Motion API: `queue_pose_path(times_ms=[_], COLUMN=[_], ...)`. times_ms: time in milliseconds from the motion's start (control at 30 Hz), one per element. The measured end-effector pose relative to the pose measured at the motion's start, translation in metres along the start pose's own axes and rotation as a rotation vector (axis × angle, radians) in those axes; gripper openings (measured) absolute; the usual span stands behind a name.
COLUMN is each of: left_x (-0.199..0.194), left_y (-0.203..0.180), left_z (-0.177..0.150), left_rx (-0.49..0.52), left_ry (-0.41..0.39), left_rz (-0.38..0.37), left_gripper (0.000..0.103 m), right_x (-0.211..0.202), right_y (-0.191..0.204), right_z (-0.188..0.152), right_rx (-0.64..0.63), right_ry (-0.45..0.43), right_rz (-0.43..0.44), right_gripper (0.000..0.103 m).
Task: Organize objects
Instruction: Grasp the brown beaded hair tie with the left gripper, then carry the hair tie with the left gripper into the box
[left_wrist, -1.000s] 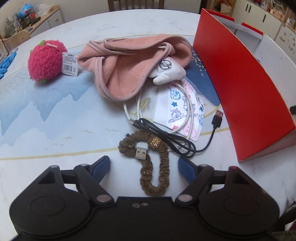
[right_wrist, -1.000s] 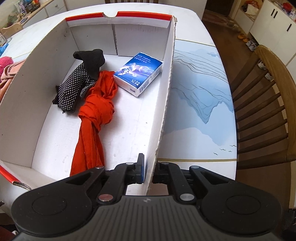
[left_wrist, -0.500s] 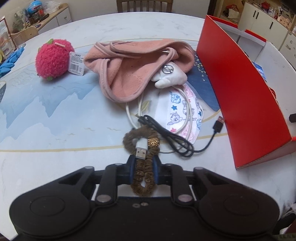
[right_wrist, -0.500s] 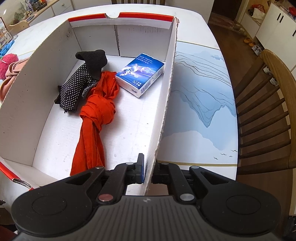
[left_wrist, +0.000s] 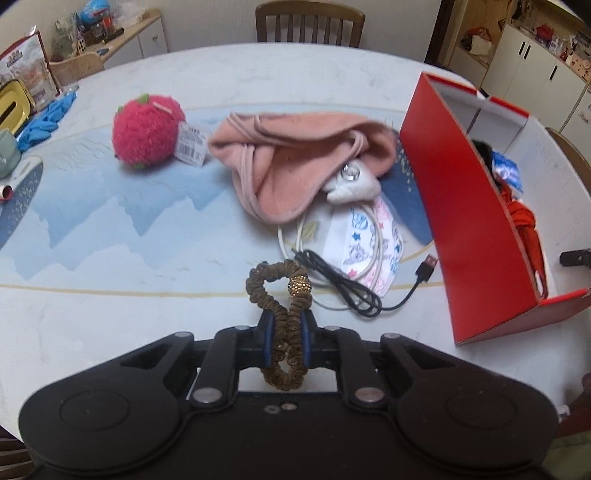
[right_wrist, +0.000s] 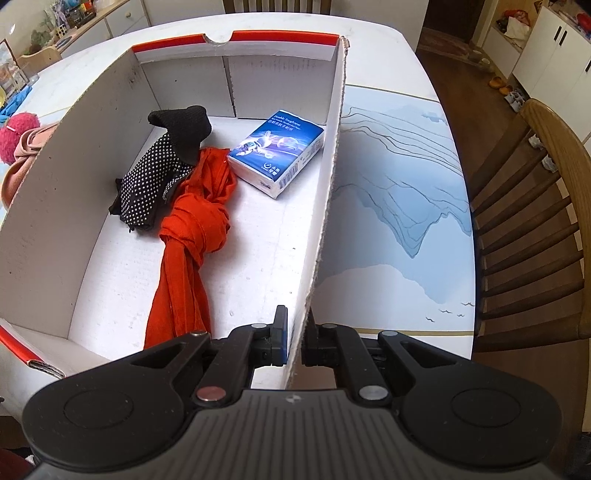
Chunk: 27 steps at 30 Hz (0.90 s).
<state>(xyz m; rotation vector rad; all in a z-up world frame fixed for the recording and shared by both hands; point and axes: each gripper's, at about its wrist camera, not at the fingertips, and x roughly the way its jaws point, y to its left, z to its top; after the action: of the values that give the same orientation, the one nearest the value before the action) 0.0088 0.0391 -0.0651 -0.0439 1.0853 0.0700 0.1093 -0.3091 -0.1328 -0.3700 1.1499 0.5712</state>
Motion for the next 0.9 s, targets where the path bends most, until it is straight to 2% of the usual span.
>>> queue_pose_path(times_ms=[400, 667, 900], left_x=[-0.034, -0.043, -0.036], left_y=[-0.039, -0.089, -0.146], left_z=[0.044, 0.079, 0.099], left_rx=[0.084, 0.184, 0.288], left_ry=[-0.117, -0.175, -0.168], left_rz=[-0.052, -0.128, -0.195], left_gripper=[0.012, 0.012, 0.013], right_x=[0.003, 0.004, 0.004], right_y=[-0.007, -0.008, -0.007], right_z=[0.002, 0.003, 0.003], right_rx=[0.001, 0.004, 0.001], right_ry=[-0.007, -0.005, -0.002], right_rz=[0.016, 0.019, 0.015], right_gripper=[0.006, 0.006, 0.006])
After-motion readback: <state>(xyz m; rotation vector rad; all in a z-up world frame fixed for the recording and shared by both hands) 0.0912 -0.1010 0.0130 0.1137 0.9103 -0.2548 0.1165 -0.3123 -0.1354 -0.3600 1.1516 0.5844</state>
